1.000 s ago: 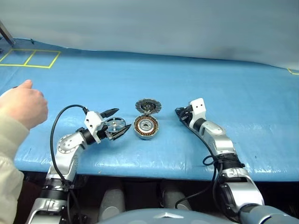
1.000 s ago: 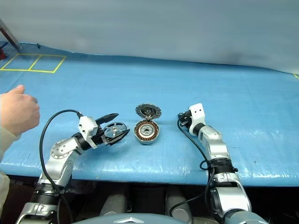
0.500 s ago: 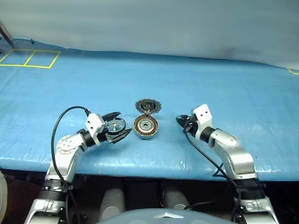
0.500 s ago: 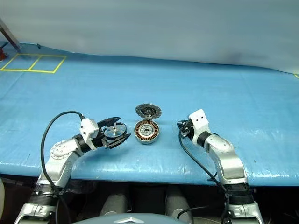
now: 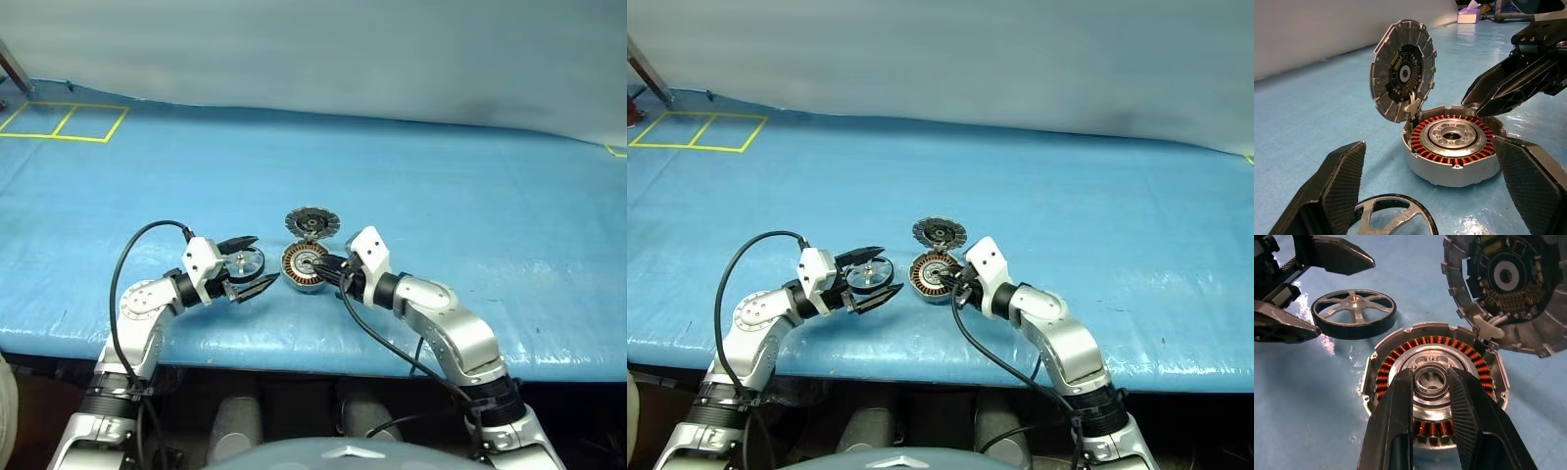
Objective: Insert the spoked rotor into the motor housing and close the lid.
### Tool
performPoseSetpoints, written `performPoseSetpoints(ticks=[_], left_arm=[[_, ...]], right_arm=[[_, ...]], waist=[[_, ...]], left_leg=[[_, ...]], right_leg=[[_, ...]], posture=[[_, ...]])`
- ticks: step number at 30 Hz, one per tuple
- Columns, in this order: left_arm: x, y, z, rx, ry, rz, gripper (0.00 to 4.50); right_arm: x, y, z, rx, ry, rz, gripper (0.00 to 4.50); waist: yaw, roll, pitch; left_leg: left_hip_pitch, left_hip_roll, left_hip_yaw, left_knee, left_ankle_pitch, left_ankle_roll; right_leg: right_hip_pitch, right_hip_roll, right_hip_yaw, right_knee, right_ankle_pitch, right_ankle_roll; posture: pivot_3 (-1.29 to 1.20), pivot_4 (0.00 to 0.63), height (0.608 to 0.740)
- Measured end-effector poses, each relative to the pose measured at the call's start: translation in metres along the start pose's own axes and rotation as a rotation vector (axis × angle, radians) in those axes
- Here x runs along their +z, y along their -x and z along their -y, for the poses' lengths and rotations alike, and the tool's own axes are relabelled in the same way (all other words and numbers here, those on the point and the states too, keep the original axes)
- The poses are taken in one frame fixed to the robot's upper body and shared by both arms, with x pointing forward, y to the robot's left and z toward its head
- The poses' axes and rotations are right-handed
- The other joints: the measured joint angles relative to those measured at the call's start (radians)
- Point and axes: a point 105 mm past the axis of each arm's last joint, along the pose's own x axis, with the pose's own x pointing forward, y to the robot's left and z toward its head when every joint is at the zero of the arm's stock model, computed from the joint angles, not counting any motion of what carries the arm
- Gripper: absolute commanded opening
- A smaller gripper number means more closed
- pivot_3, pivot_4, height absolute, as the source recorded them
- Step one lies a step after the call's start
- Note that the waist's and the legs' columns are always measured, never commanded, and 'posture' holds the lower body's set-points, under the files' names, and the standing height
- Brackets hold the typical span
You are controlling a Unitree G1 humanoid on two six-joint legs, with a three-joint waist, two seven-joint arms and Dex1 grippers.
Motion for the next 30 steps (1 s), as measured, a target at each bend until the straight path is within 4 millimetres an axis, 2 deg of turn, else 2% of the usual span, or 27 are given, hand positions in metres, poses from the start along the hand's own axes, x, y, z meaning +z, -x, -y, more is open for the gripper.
performPoseSetpoints(ticks=[5, 22, 30], left_arm=[[-0.001, 0.000, 0.000, 0.005, 0.003, -0.002, 4.50], [-0.006, 0.003, 0.001, 0.024, 0.014, -0.016, 4.50], [-0.007, 0.004, 0.001, 0.031, 0.014, -0.018, 4.50]], right_arm=[[-0.005, -0.004, 0.006, -0.014, -0.009, -0.012, 0.68], [-0.007, -0.020, 0.004, 0.005, -0.004, -0.019, 0.68], [-0.010, -0.021, 0.005, 0.002, -0.001, -0.030, 0.68]], waist=[[0.000, 0.000, 0.000], [-0.002, 0.000, 0.000], [-0.002, 0.000, 0.000]], left_leg=[[0.000, 0.000, 0.000, 0.000, 0.000, 0.000], [0.000, 0.000, 0.000, 0.000, 0.000, 0.000], [0.000, 0.000, 0.000, 0.000, 0.000, 0.000]], right_leg=[[0.000, 0.000, 0.000, 0.000, 0.000, 0.000], [0.000, 0.000, 0.000, 0.000, 0.000, -0.001], [0.000, 0.000, 0.000, 0.000, 0.000, 0.000]], posture=[[0.00, 0.150, 0.740], [0.00, 0.150, 0.740], [0.00, 0.150, 0.740]])
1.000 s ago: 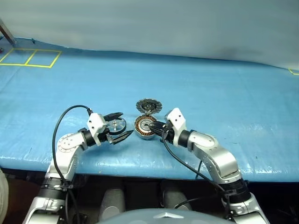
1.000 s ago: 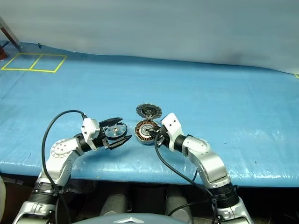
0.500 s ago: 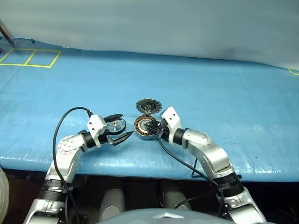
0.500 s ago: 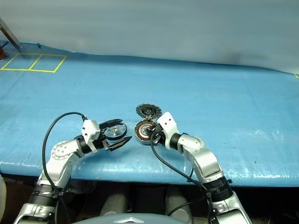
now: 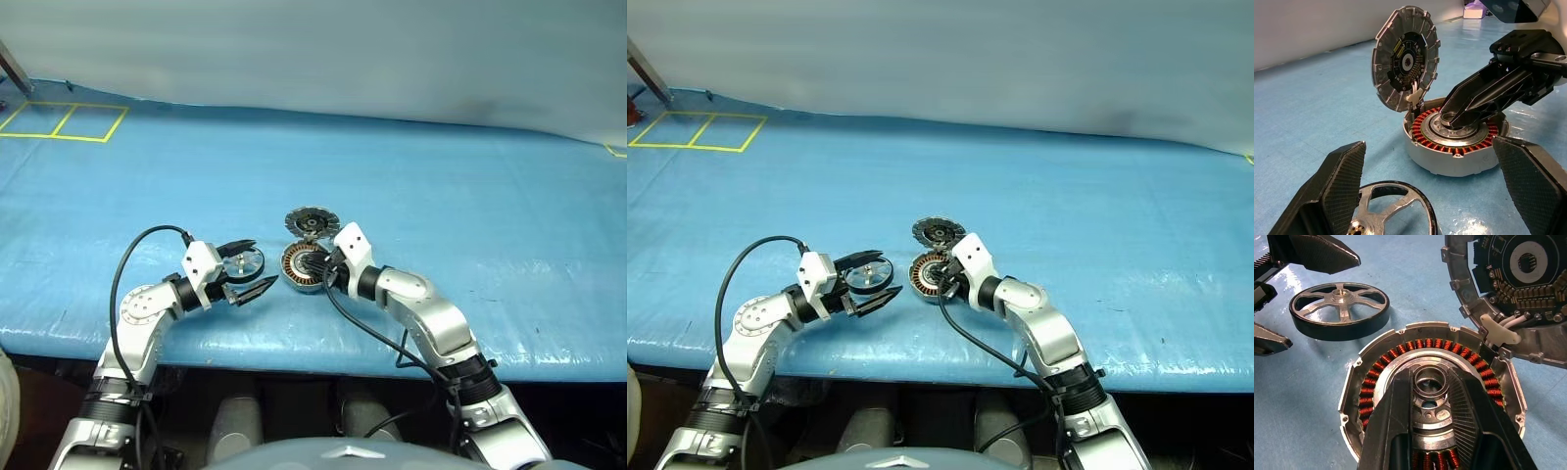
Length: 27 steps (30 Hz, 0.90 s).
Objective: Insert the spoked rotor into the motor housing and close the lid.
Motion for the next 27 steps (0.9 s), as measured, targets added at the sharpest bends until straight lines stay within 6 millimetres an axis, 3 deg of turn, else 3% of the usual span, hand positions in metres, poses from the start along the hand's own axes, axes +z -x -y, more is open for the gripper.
performPoseSetpoints(ticks=[23, 27], left_arm=[[0.0000, 0.0006, -0.0018, 0.014, -0.006, -0.003, 4.50], [0.0000, 0.0006, -0.0019, 0.015, -0.006, -0.003, 4.50]], right_arm=[[-0.0006, -0.0009, 0.0003, -0.015, 0.003, -0.004, 0.68], [-0.0009, -0.0003, -0.0004, -0.004, 0.004, -0.006, 1.89]], waist=[[0.000, 0.000, 0.000], [0.000, 0.000, 0.000]], left_leg=[[0.000, 0.000, 0.000, 0.000, 0.000, 0.000], [0.000, 0.000, 0.000, 0.000, 0.000, 0.000]], right_leg=[[0.000, 0.000, 0.000, 0.000, 0.000, 0.000], [0.000, 0.000, 0.000, 0.000, 0.000, 0.000]], posture=[[0.00, 0.150, 0.740], [0.00, 0.150, 0.740]])
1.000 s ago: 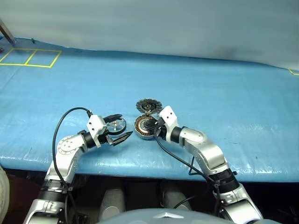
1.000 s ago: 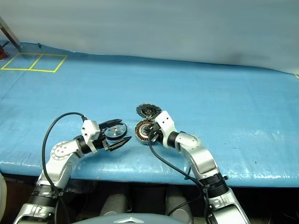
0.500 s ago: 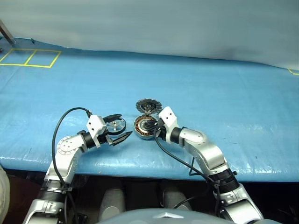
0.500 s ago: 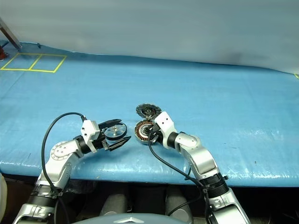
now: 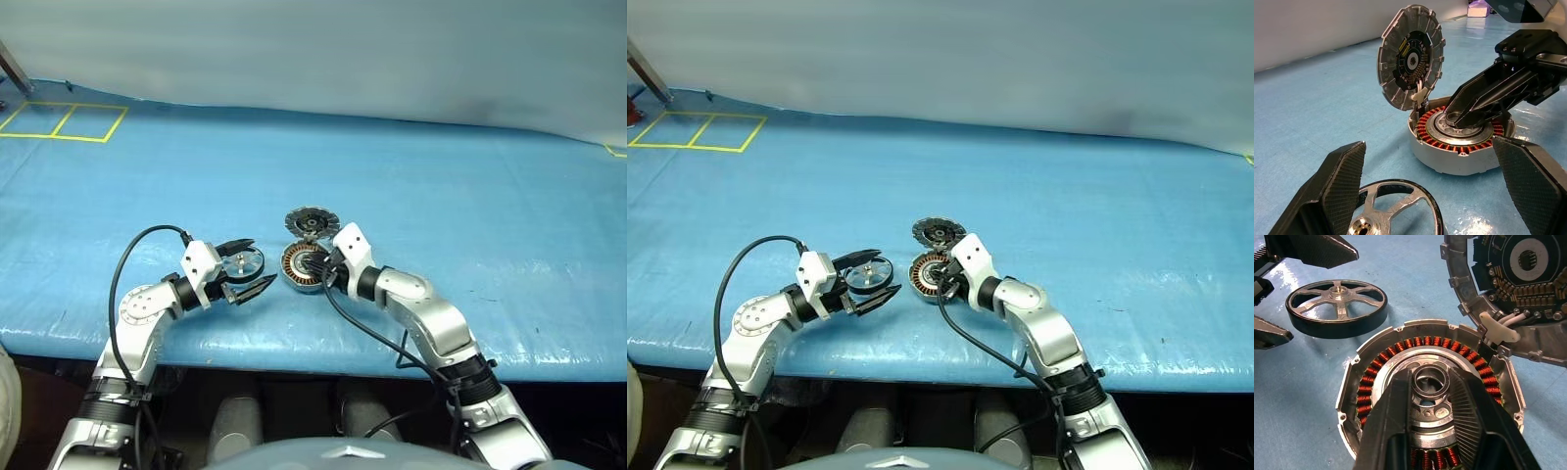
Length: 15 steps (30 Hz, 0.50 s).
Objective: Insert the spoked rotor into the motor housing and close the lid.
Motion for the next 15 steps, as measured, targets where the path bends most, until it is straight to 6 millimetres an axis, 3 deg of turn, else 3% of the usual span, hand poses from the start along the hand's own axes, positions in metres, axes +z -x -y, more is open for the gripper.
performPoseSetpoints(ticks=[2, 13, 15], left_arm=[[0.000, 0.000, 0.000, 0.000, 0.000, 0.000, 4.50], [0.000, 0.000, 0.000, 0.000, -0.001, -0.001, 4.50], [0.000, 0.000, 0.000, 0.000, -0.001, -0.001, 4.50]], right_arm=[[0.001, -0.001, 0.000, -0.002, -0.002, 0.003, 2.52], [0.008, 0.000, -0.001, -0.012, -0.004, 0.032, 2.52], [0.011, 0.000, -0.002, -0.007, -0.005, 0.048, 2.13]], waist=[[0.000, 0.000, 0.000], [0.000, 0.000, 0.000], [0.000, 0.000, 0.000]], left_leg=[[0.000, 0.000, 0.000, 0.000, 0.000, 0.000], [0.000, 0.000, 0.000, 0.000, 0.000, 0.000], [0.000, 0.000, 0.000, 0.000, 0.000, 0.000]], right_leg=[[0.000, 0.000, 0.000, 0.000, 0.000, 0.000], [0.000, 0.000, 0.000, 0.000, 0.000, 0.000], [0.000, 0.000, 0.000, 0.000, 0.000, 0.000]], posture=[[0.00, 0.150, 0.740], [0.00, 0.150, 0.740], [0.00, 0.150, 0.740]])
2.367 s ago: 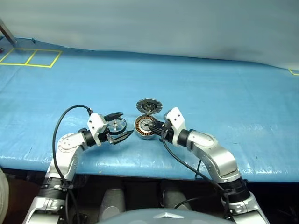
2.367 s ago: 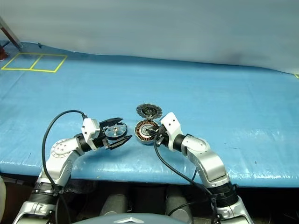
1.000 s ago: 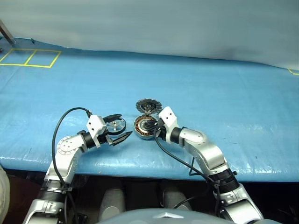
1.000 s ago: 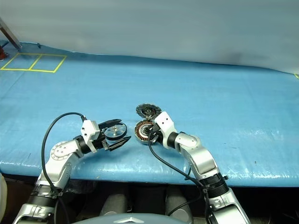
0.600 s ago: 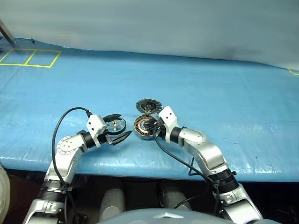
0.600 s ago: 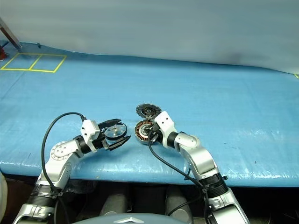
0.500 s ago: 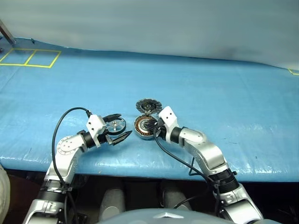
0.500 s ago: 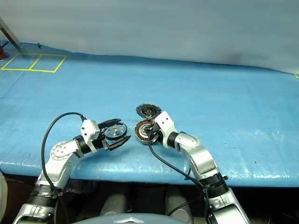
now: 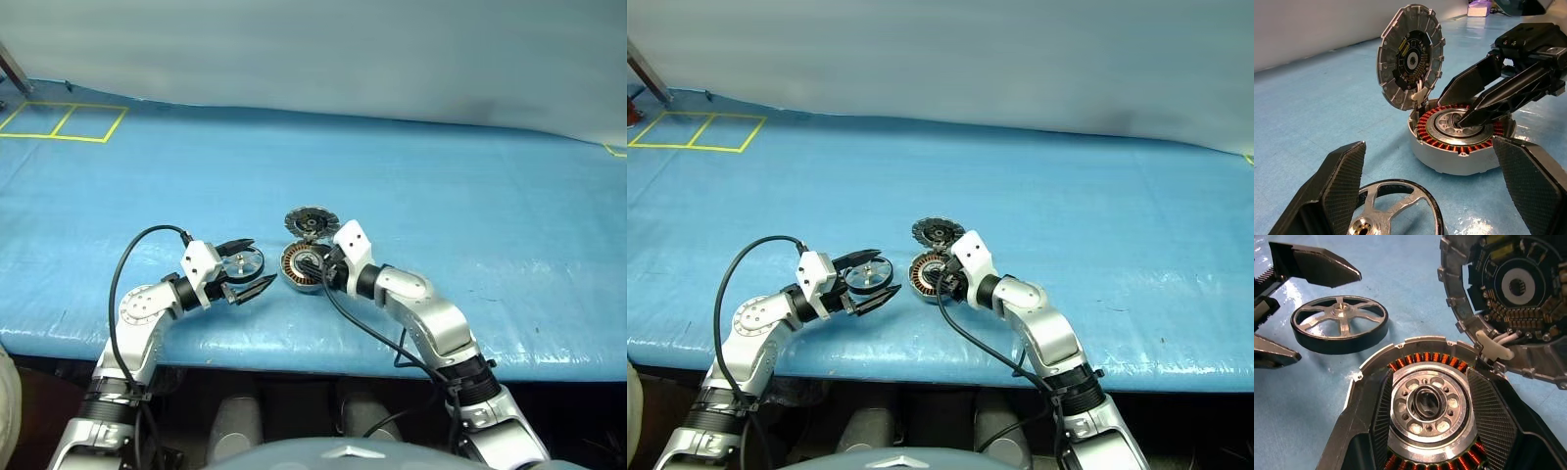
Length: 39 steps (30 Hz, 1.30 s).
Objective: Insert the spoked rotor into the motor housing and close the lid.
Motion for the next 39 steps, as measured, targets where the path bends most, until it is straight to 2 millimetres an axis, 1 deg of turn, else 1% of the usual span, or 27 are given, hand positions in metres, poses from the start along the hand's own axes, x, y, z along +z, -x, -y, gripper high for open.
performPoseSetpoints(ticks=[2, 6, 7, 9, 12, 18, 27, 39], left_arm=[[0.000, 0.000, 0.000, 0.000, 0.000, 0.000, 4.50], [0.000, 0.000, 0.000, 0.000, 0.000, 0.000, 4.50], [0.000, 0.000, 0.000, 0.000, 0.000, 0.000, 4.50], [0.000, 0.000, 0.000, 0.000, -0.001, 0.000, 4.50], [0.000, 0.000, 0.000, 0.001, -0.002, 0.000, 4.50], [0.000, 0.000, 0.000, 0.001, -0.005, -0.003, 4.50], [-0.001, 0.000, 0.000, 0.000, -0.014, -0.012, 4.50], [-0.001, 0.000, 0.000, 0.000, -0.016, -0.012, 4.50]], right_arm=[[0.002, 0.000, -0.001, 0.004, 0.001, 0.006, 1.63], [0.002, 0.000, -0.001, 0.006, 0.001, 0.008, 0.24], [0.002, 0.000, -0.001, 0.006, 0.001, 0.008, 0.05], [0.001, -0.001, -0.001, 0.006, -0.005, 0.006, 0.05], [-0.006, -0.002, 0.001, 0.002, -0.027, -0.014, 0.05], [-0.011, -0.003, 0.006, -0.014, -0.039, -0.026, 0.05], [-0.011, -0.004, 0.007, -0.018, -0.024, -0.035, 0.05], [-0.013, -0.009, -0.001, -0.016, 0.143, -0.101, 0.05]], waist=[[0.000, 0.000, 0.000], [0.000, 0.000, 0.000], [0.000, 0.000, 0.000], [0.000, 0.000, 0.000], [0.000, 0.000, 0.000], [0.000, 0.000, 0.000], [0.000, 0.000, 0.000], [-0.001, -0.001, -0.001]], left_leg=[[0.000, 0.000, 0.000, 0.000, 0.000, 0.000], [0.000, 0.000, 0.000, 0.000, 0.000, 0.000], [0.000, 0.000, 0.000, 0.000, 0.000, 0.000], [0.000, 0.000, 0.000, 0.000, 0.000, 0.000], [0.000, 0.000, 0.000, 0.000, 0.000, 0.000], [0.000, 0.000, 0.000, 0.000, 0.000, 0.000], [0.001, 0.000, 0.000, 0.000, 0.000, 0.000], [0.003, 0.000, 0.000, 0.000, 0.000, 0.000]], right_leg=[[0.000, 0.000, 0.000, 0.000, 0.000, 0.000], [0.000, 0.000, 0.000, 0.000, 0.000, 0.000], [0.000, 0.000, 0.000, 0.000, 0.000, 0.000], [0.000, 0.000, 0.000, 0.000, 0.000, 0.000], [0.000, 0.000, 0.000, 0.000, 0.000, 0.000], [0.000, 0.000, 0.000, 0.000, 0.000, 0.000], [0.000, 0.000, 0.000, 0.000, 0.000, 0.000], [-0.001, 0.000, 0.000, 0.000, 0.000, 0.000]], posture=[[0.00, 0.150, 0.740], [0.00, 0.150, 0.740], [0.00, 0.150, 0.740], [0.00, 0.150, 0.740], [0.00, 0.150, 0.740], [0.00, 0.150, 0.740], [0.00, 0.150, 0.740], [0.00, 0.150, 0.740]])
